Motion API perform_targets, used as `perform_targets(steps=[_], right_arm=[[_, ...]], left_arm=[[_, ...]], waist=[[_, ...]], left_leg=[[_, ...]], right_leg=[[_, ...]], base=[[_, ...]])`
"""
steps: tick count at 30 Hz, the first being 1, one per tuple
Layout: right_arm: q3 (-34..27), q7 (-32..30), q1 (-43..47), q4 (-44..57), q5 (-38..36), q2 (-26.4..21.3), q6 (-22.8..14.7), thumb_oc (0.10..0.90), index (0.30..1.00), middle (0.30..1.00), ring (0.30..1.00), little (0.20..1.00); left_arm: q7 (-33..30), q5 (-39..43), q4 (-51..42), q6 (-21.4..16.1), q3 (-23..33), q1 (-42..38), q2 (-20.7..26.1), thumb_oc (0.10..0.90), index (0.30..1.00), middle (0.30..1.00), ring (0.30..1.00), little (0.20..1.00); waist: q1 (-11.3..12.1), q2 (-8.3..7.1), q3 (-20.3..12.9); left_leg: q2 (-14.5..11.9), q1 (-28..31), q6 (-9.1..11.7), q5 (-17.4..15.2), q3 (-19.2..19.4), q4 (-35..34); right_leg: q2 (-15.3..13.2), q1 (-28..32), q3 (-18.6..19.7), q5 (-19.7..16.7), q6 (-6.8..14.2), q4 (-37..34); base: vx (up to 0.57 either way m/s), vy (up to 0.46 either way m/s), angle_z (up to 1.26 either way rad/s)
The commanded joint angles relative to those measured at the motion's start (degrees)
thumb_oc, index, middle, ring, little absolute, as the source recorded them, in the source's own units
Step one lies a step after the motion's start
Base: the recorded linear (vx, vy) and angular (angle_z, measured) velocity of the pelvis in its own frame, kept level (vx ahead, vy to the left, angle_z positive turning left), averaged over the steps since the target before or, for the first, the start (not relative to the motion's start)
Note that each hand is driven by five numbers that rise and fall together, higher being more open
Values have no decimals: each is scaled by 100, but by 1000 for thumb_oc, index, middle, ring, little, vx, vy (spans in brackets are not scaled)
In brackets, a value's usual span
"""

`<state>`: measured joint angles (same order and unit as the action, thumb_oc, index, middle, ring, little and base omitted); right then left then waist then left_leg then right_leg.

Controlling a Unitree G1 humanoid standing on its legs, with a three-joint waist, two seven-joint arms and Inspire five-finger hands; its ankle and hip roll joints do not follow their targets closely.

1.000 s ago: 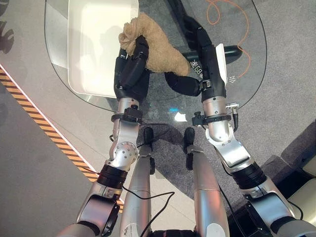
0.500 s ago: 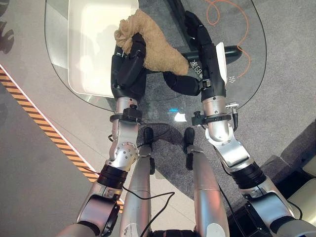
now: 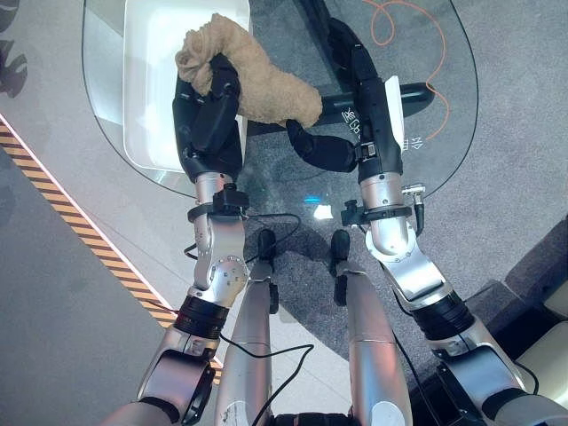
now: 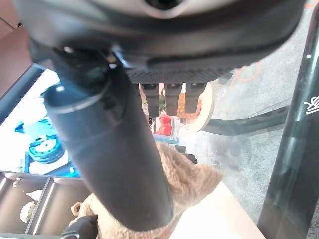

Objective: Wipe the table with a cloth and put it in the basket.

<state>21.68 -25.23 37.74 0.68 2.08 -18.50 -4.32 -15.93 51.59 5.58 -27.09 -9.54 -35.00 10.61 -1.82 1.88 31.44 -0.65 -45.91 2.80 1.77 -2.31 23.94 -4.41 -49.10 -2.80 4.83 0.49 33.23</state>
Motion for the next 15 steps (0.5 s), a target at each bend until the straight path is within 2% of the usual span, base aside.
perform_targets(steps=[1,8,15], right_arm=[[-406,-400,668,972,116,61,-633,800,900,900,900,900],[-544,-807,621,777,332,-112,-563,800,900,900,900,900],[-795,-1665,502,286,303,-316,-720,800,900,900,900,900]], left_arm=[[-85,-819,-592,-897,479,-674,372,100,300,300,300,200],[-321,-969,-346,-993,608,-754,551,100,300,300,300,200],[-491,-1069,141,-993,678,-897,724,100,300,300,300,200]], waist=[[109,-31,-164],[74,-21,-164],[6,-27,-164]], left_leg=[[289,274,-301,-286,246,67],[269,267,-286,-307,262,86],[240,281,-271,-338,293,94]], right_leg=[[351,321,-80,113,-29,-69],[353,302,-60,138,-26,-38],[359,309,-31,159,-14,-31]], base=[[0,0,0],[0,0,0],[0,0,0]])
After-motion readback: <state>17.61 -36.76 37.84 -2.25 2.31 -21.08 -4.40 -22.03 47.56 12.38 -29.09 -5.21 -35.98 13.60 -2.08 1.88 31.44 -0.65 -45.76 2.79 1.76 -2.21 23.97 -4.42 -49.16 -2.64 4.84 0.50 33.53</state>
